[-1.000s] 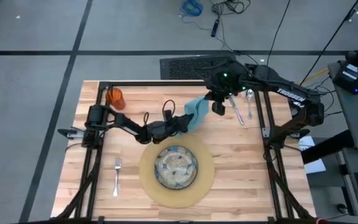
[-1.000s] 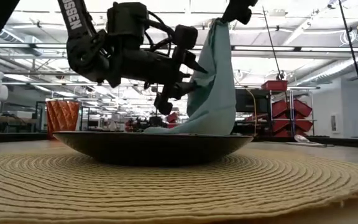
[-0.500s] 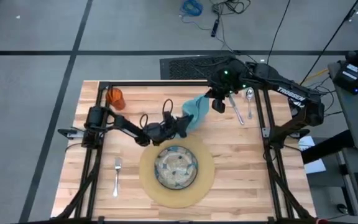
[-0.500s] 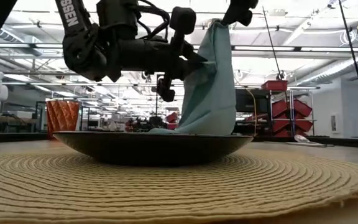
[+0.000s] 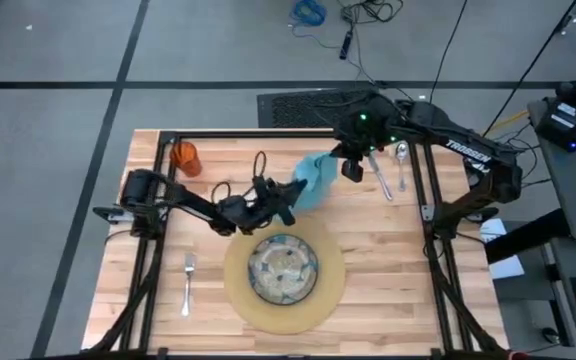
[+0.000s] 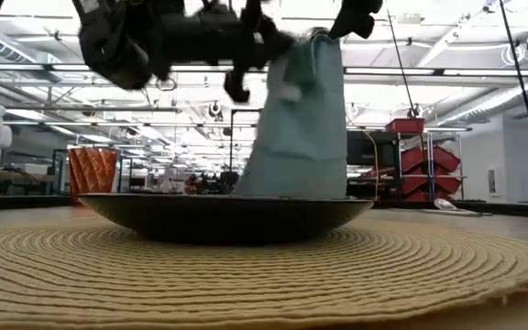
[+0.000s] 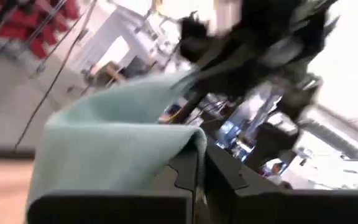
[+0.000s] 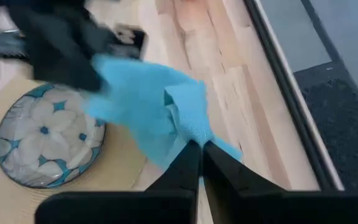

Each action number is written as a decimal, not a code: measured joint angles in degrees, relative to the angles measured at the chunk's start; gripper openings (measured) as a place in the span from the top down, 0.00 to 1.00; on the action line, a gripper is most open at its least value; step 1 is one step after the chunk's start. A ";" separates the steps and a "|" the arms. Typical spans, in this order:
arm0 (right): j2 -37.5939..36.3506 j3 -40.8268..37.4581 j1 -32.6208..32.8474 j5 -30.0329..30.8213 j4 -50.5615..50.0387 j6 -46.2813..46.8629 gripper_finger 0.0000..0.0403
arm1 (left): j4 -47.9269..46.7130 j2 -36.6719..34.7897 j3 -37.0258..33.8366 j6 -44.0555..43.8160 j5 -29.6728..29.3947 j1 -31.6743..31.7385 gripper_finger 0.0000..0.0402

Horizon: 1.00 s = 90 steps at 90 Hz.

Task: Set table place
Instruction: Fold the blue napkin

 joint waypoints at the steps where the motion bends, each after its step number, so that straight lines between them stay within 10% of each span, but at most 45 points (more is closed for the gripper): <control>1: -0.11 0.00 -0.07 0.01 0.03 0.01 1.00 | -0.68 -0.54 -0.01 0.36 -0.22 -0.20 1.00; 51: -7.52 0.02 7.59 11.10 1.00 5.36 1.00 | -20.97 -20.18 -0.04 8.91 -3.00 -4.69 1.00; 90: -9.36 2.66 24.88 32.68 3.57 6.63 1.00 | -26.35 -23.94 6.71 18.69 0.84 -14.42 1.00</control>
